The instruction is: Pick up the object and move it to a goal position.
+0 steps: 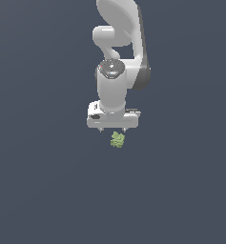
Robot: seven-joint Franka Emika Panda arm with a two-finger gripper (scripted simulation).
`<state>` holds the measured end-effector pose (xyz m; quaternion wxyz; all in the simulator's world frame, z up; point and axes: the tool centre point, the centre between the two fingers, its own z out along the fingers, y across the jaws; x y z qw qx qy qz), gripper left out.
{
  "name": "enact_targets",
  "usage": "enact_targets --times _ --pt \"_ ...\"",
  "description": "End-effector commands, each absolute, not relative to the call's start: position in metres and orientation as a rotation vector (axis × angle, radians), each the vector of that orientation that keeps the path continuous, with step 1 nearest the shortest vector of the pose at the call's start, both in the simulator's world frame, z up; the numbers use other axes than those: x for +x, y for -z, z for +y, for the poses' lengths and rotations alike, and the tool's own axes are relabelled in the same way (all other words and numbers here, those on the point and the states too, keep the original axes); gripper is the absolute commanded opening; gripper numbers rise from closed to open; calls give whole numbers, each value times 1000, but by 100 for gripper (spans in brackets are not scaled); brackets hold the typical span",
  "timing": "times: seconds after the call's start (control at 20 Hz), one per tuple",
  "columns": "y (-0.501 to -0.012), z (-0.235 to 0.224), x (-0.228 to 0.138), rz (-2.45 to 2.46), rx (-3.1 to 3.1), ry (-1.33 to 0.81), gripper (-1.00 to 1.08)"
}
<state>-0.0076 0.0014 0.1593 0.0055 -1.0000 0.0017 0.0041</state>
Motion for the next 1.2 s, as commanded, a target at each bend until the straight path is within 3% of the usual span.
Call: enact_targets --times 0.0,1.15 --pt "-159 1 -8 5 -3130 -13 100" --pt "-148 10 -7 117 -3115 -8 100"
